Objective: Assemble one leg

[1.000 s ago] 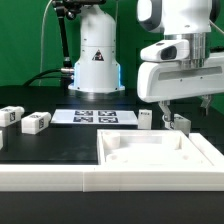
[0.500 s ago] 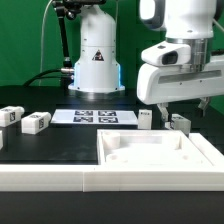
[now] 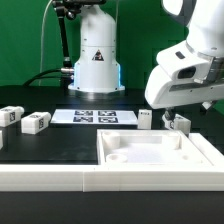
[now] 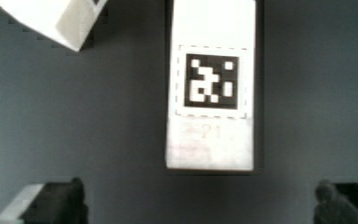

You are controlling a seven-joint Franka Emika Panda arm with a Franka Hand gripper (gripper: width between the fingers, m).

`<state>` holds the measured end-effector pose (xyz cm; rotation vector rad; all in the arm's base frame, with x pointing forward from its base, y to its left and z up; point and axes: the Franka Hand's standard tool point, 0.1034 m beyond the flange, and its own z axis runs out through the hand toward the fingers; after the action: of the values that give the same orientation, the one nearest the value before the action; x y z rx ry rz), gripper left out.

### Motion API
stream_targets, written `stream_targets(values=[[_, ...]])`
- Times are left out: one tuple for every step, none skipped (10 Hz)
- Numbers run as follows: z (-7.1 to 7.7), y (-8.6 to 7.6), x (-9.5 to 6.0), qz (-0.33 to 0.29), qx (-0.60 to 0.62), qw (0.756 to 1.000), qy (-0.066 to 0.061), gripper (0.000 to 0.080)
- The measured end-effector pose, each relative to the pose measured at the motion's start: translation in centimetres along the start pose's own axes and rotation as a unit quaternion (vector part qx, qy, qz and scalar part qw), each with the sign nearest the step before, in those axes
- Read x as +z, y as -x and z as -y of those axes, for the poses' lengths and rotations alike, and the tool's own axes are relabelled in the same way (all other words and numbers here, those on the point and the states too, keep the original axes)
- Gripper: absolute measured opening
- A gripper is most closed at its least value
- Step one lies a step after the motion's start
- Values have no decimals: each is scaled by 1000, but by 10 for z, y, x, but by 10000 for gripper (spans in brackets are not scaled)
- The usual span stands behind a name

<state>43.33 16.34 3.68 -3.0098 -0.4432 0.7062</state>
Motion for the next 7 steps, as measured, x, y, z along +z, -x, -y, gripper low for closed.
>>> stream_targets(values=[[-1,4,5,39,1,999,-2,648],[0,7,11,72,5,997,-1,648],[-1,9,17,98,8,995,2,648],[-1,15,24,140,11,990,6,648],[2,16,31,175,17,984,7,648],[3,14,36,195,21,981,7,648],[4,13,41,221,20,975,6,649]])
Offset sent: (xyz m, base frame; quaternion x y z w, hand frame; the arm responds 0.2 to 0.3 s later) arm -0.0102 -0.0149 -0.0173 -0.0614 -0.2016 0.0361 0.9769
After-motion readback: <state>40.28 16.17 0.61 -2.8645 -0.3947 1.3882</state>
